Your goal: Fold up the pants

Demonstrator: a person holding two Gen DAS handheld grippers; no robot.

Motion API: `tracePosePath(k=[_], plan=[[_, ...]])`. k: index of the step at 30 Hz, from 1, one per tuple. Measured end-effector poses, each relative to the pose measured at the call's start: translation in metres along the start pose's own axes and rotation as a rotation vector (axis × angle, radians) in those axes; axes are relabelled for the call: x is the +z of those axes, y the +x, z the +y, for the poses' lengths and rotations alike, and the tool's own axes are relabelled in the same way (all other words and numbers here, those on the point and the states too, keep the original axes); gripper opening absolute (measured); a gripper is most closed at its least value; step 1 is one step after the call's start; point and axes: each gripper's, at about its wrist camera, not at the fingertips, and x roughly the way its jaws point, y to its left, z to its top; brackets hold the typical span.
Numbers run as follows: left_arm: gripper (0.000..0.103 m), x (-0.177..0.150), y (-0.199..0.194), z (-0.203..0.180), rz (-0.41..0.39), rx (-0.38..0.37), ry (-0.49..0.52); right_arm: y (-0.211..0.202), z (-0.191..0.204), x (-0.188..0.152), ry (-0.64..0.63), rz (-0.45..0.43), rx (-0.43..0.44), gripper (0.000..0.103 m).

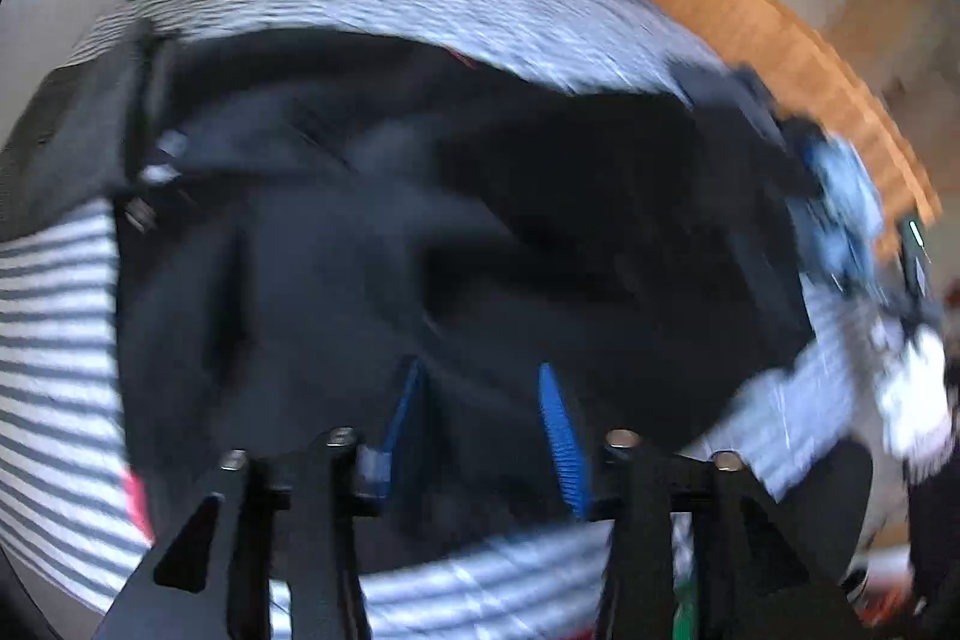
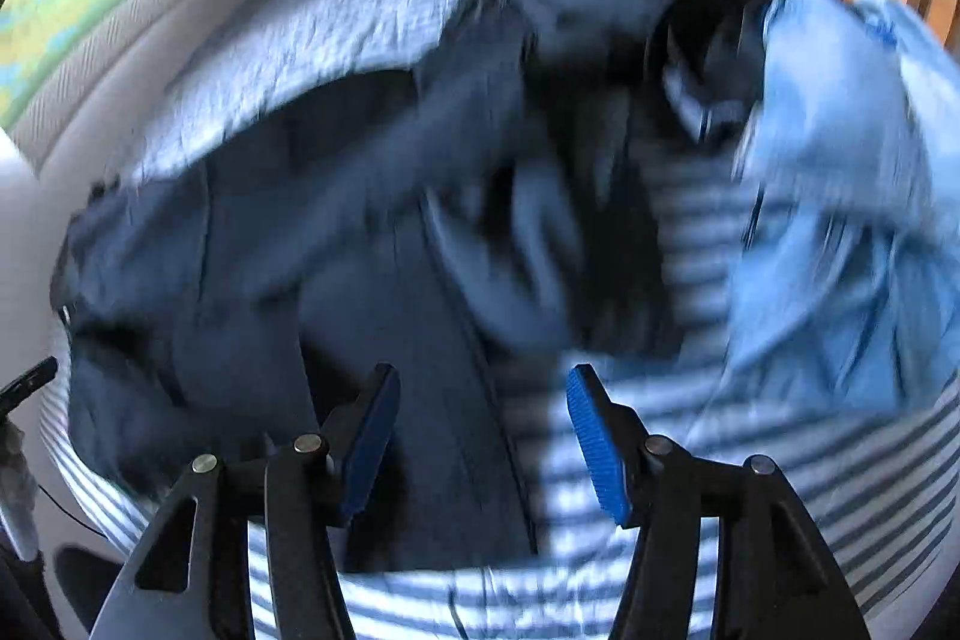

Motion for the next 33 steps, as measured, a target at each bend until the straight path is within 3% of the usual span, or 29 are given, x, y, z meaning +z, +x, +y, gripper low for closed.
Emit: tracePosePath(k=[2, 5, 9, 10, 12, 13, 15, 16, 19, 21, 25, 26, 28, 30, 33], plan=[[0.067, -0.029, 0.006, -0.026, 0.034, 0.009, 0.064, 0.013, 0.000, -0.008, -0.001, 0.017, -0.012, 0.056], [0.069, -0.054, 0.016, -0.061, 0.047, 0.032, 0.156, 0.032, 0.004, -0.014, -0.003, 0.053, -0.010, 0.056], [0.074, -0.065, 0.040, -0.099, 0.028, 0.149, 0.296, 0.037, 0.021, -0.020, -0.018, 0.027, -0.061, 0.061], [0.074, -0.066, 0.051, -0.106, 0.029, 0.205, 0.329, 0.035, 0.025, -0.022, -0.025, 0.026, -0.064, 0.052], [0.074, -0.065, 0.067, -0.110, 0.025, 0.300, 0.367, 0.028, 0.033, -0.027, -0.060, 0.024, -0.093, 0.018], [0.071, -0.064, 0.072, -0.110, 0.021, 0.316, 0.369, 0.019, 0.033, -0.029, -0.056, 0.026, -0.059, 0.012], [0.040, -0.060, 0.080, -0.107, 0.028, 0.338, 0.369, -0.006, 0.027, -0.029, -0.027, -0.030, -0.050, 0.011], [0.023, -0.059, 0.084, -0.105, 0.048, 0.331, 0.359, -0.022, 0.022, -0.029, -0.011, -0.068, -0.047, 0.011], [0.012, -0.057, 0.072, -0.101, 0.040, 0.265, 0.315, -0.078, -0.004, -0.029, 0.103, -0.142, 0.074, 0.010], [0.011, -0.058, 0.051, -0.107, 0.030, 0.211, 0.306, -0.113, -0.009, -0.033, 0.121, -0.192, 0.109, 0.010], [0.014, -0.075, 0.007, -0.133, 0.013, 0.098, 0.372, -0.146, -0.014, -0.046, 0.086, -0.238, -0.011, 0.010], [0.024, -0.080, 0.002, -0.136, 0.053, 0.040, 0.378, -0.144, -0.021, -0.055, 0.093, -0.199, -0.068, 0.010], [0.027, -0.086, -0.002, -0.131, 0.122, -0.057, 0.341, -0.124, -0.022, -0.061, 0.035, -0.124, -0.218, 0.013], [0.026, -0.086, -0.010, -0.113, 0.128, -0.072, 0.278, -0.112, -0.026, -0.066, 0.018, -0.090, -0.322, 0.023], [0.026, -0.078, -0.031, -0.071, 0.059, -0.036, 0.158, -0.121, -0.025, -0.065, 0.004, -0.139, -0.369, 0.023]])
